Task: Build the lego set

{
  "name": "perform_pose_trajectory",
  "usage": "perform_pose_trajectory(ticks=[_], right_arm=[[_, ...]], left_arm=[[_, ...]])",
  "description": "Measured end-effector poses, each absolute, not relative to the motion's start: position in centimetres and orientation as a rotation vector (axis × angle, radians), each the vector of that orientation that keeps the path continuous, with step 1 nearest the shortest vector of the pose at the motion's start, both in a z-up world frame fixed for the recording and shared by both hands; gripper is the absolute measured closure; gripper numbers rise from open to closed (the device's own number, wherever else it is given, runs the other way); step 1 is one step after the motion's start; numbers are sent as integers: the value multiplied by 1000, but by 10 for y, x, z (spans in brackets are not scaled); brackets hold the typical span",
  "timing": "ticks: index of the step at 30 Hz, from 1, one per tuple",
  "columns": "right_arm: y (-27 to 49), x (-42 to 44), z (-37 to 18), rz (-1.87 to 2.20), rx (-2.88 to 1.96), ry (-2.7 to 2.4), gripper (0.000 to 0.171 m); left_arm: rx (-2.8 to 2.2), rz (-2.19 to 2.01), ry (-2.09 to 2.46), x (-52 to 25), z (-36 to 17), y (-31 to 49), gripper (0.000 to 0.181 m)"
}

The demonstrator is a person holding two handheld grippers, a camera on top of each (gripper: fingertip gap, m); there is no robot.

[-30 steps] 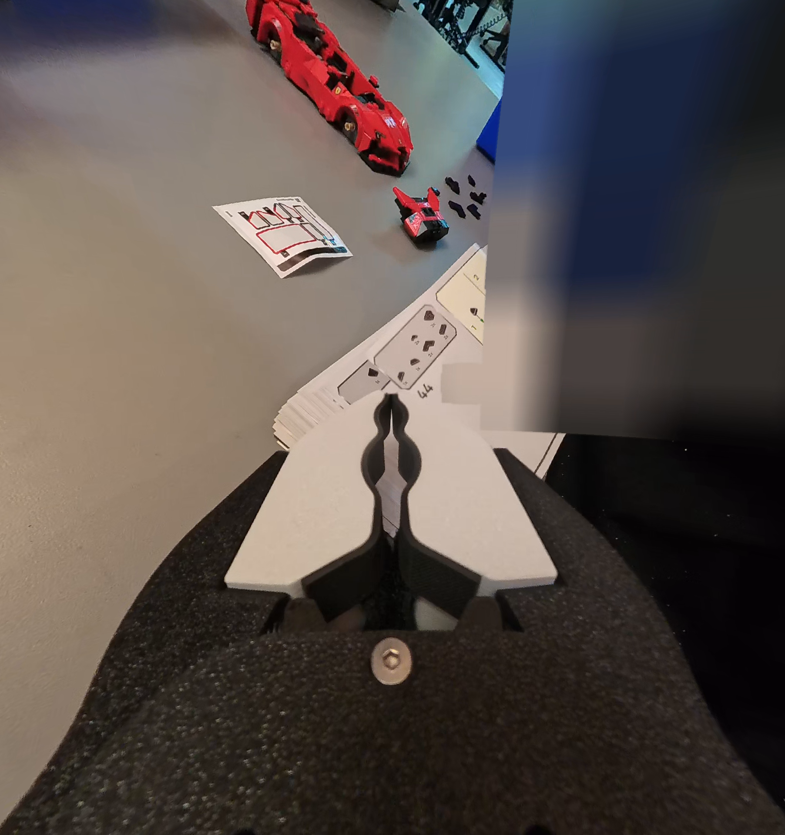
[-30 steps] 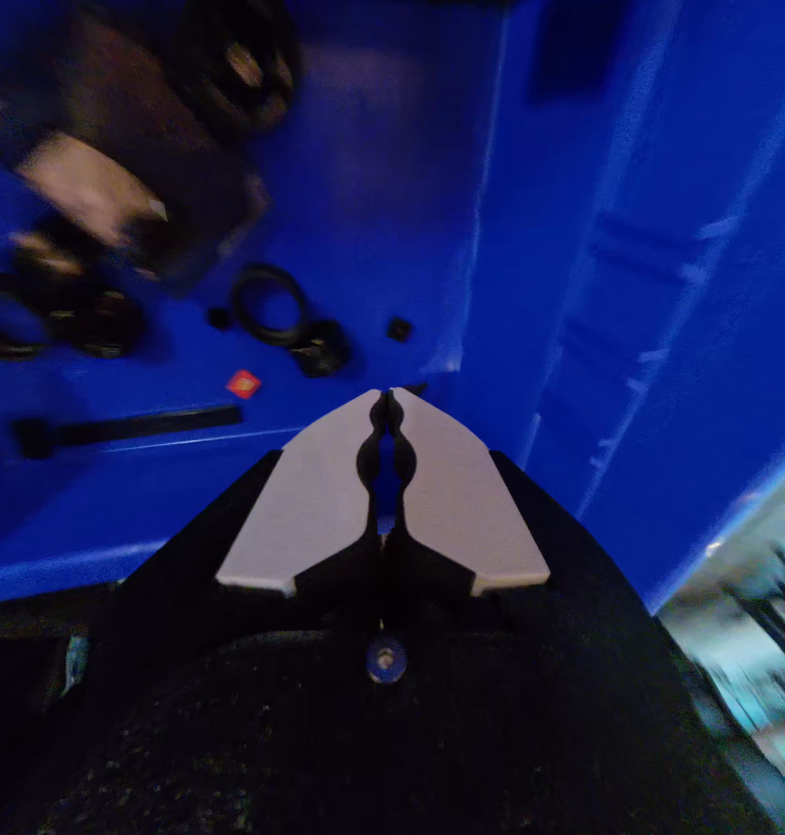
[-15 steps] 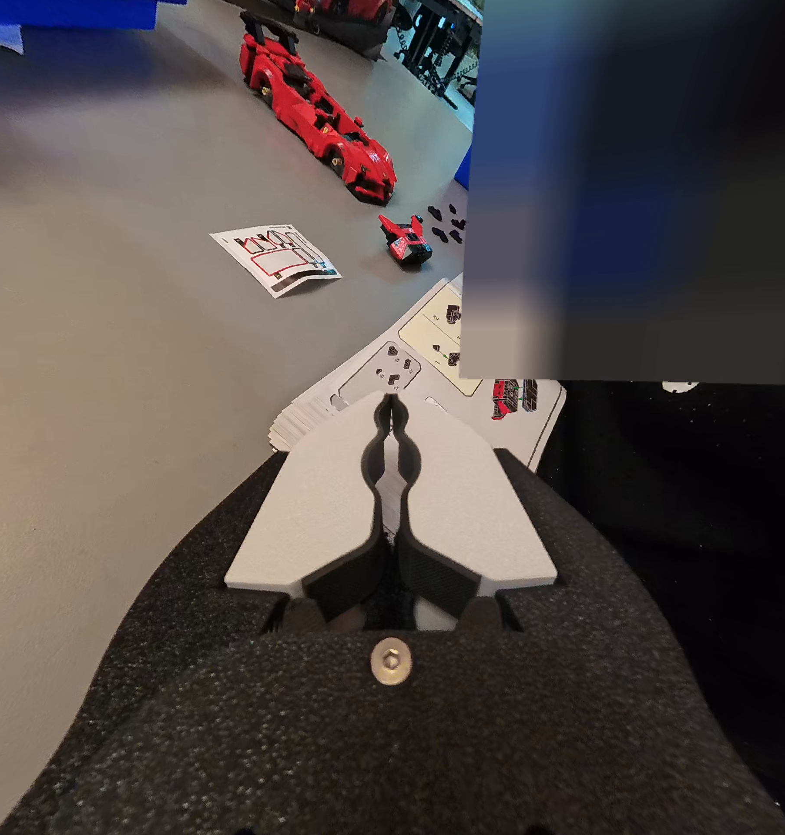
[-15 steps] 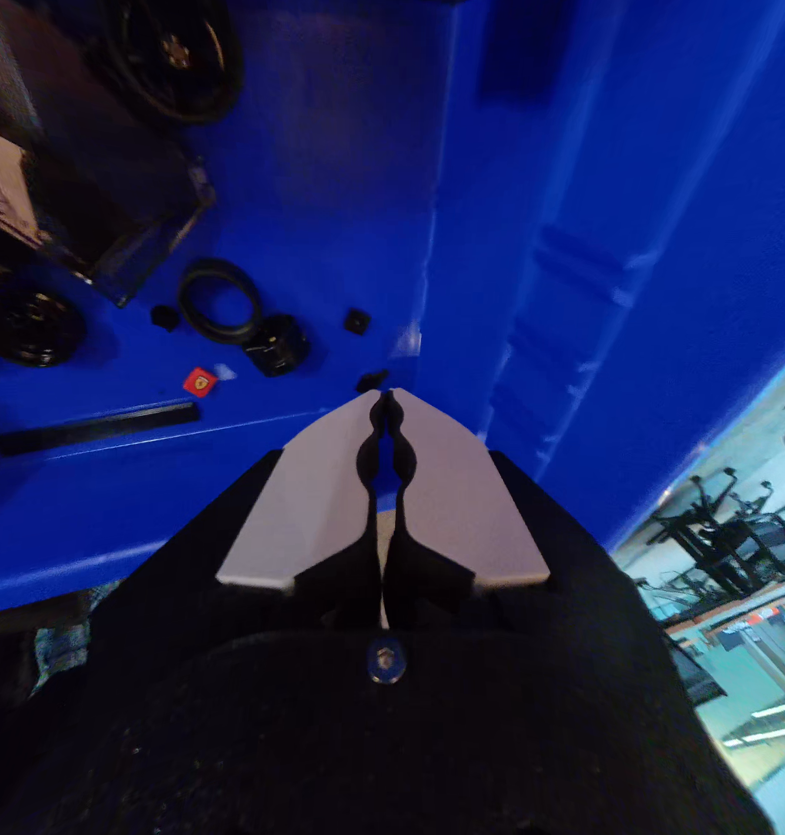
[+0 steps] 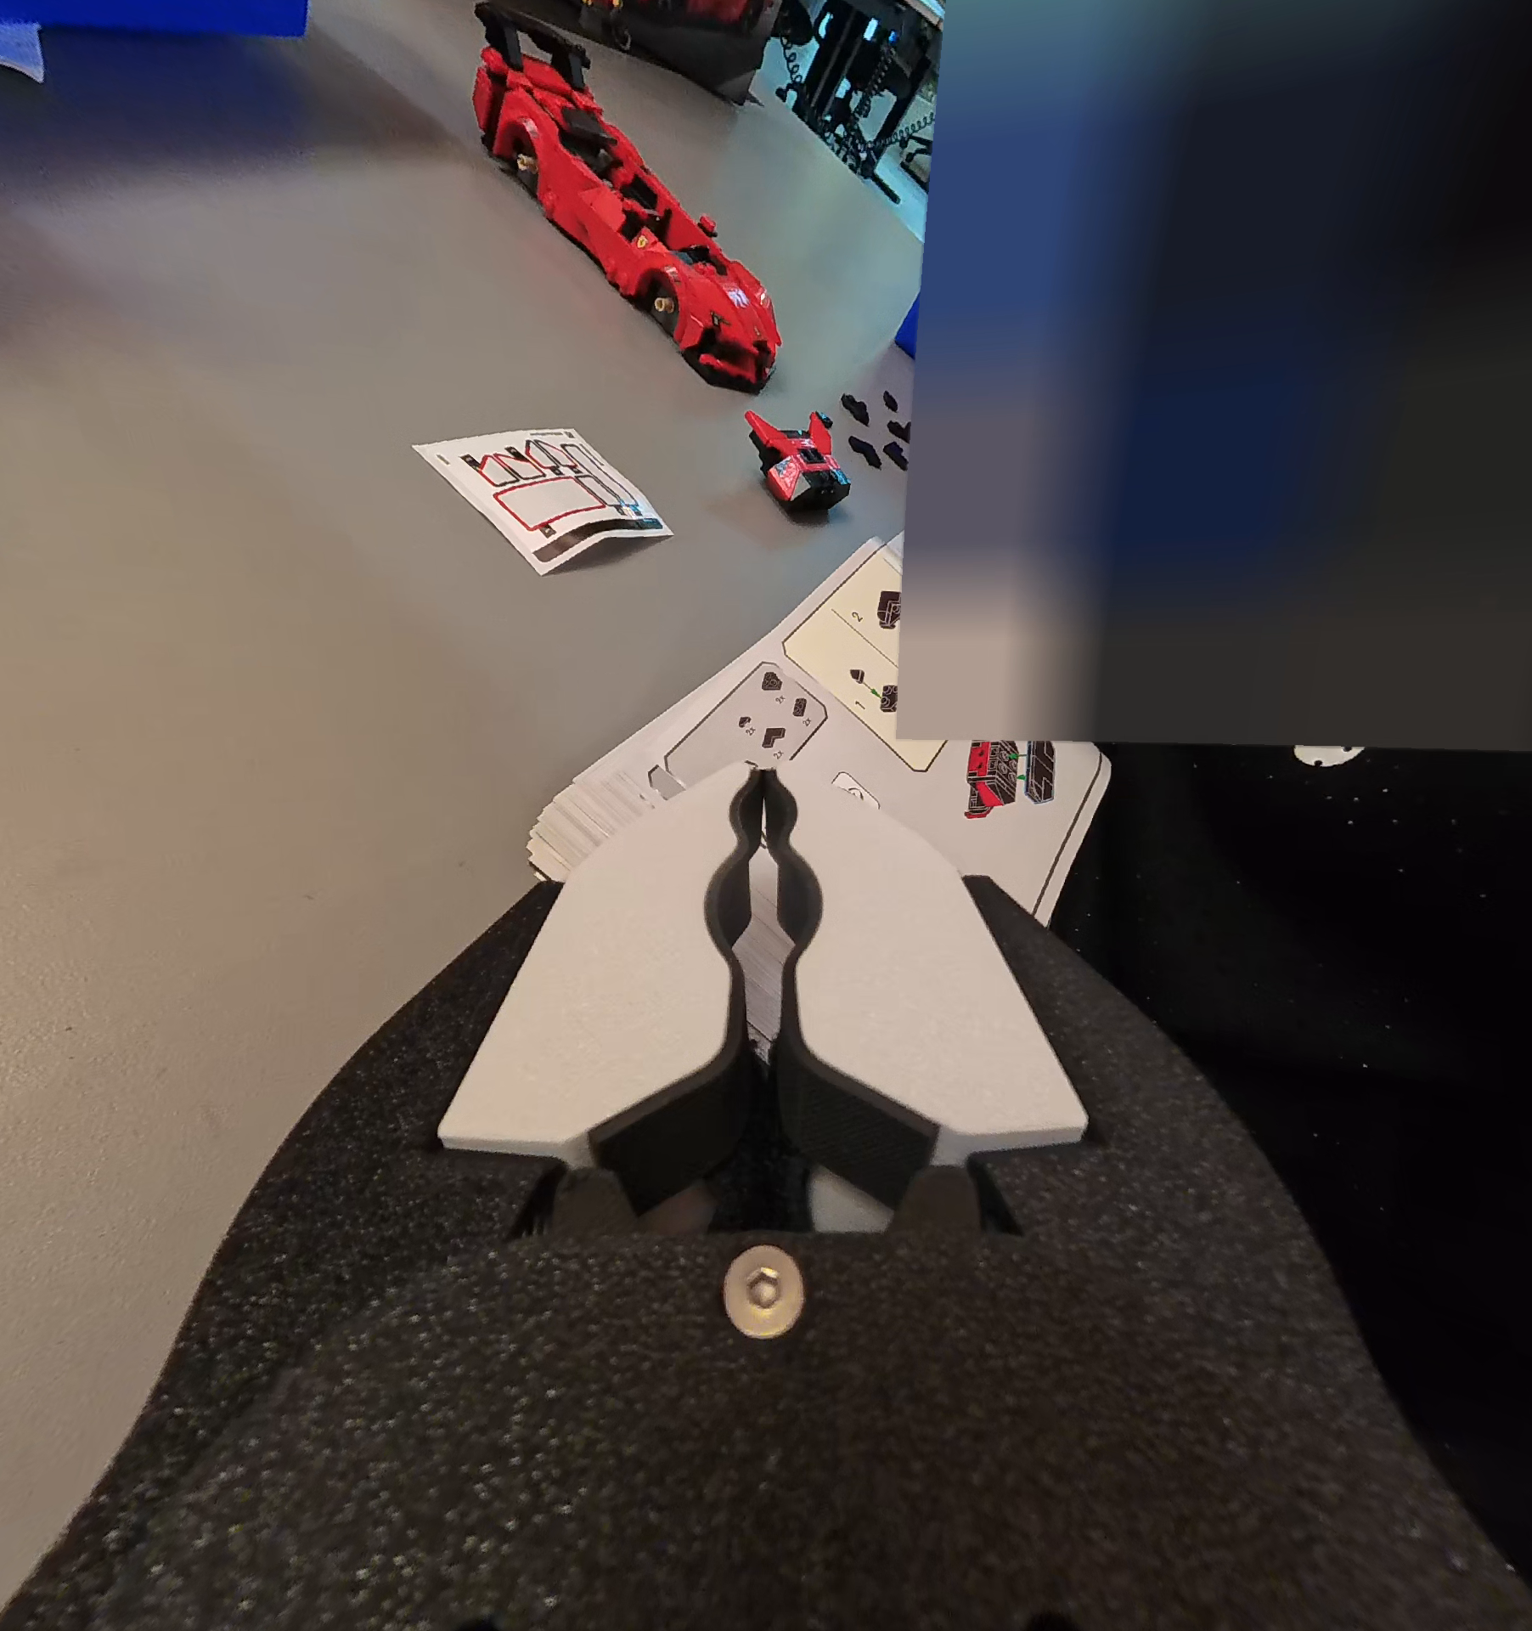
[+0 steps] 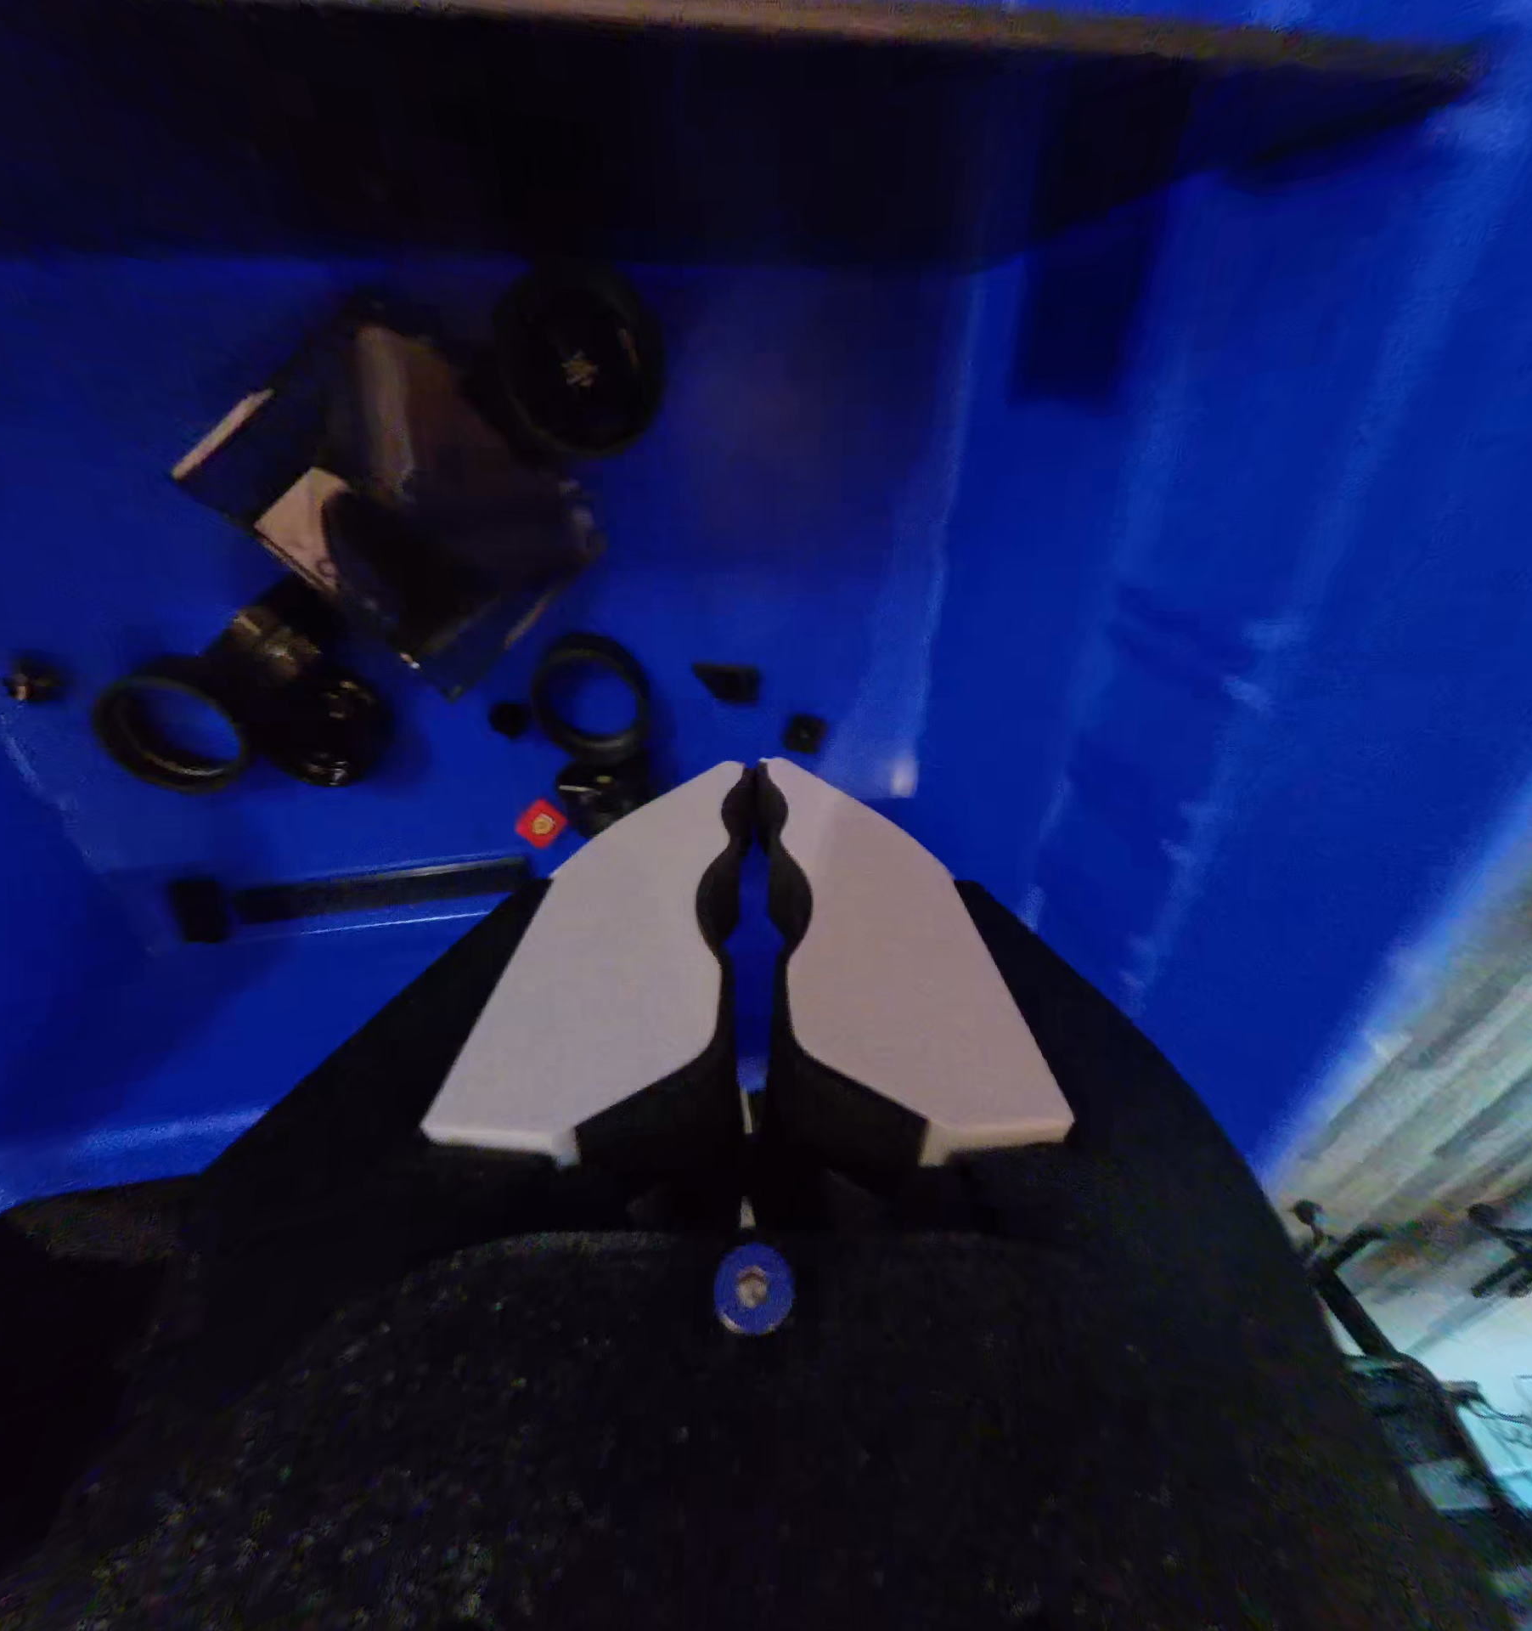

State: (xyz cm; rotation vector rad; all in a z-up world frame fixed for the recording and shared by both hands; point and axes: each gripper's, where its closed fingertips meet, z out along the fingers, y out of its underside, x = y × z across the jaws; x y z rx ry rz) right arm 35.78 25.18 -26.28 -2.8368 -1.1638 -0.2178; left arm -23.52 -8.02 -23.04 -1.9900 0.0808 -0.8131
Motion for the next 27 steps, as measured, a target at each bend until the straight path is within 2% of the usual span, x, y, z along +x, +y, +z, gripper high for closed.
perform_pose_trajectory(ticks=[2,5,6,8,11,14,18,27], right_arm=[[259,363,-246,-195,-2772,-1085,171],[254,351,-232,104,-2759,-1025,168],[249,350,-233,170,-2781,-1045,138],[244,351,-239,215,-2804,-1137,139],[238,348,-248,197,-2759,-1372,151],[257,372,-251,-176,-2670,-1479,158],[257,373,-259,-236,-2658,-1539,146],[266,345,-263,-117,-2499,-1731,147]], left_arm=[[-1990,-813,82,-235,-231,-80,181],[-1990,-817,82,-235,-231,-80,181],[-1991,-821,81,-235,-231,-80,181],[-1993,-828,82,-234,-231,-80,181],[-1993,-824,82,-235,-231,-80,181],[-1991,-804,82,-235,-231,-80,181],[-2003,-803,79,-235,-232,-80,181],[-2011,-808,75,-235,-233,-79,181]])
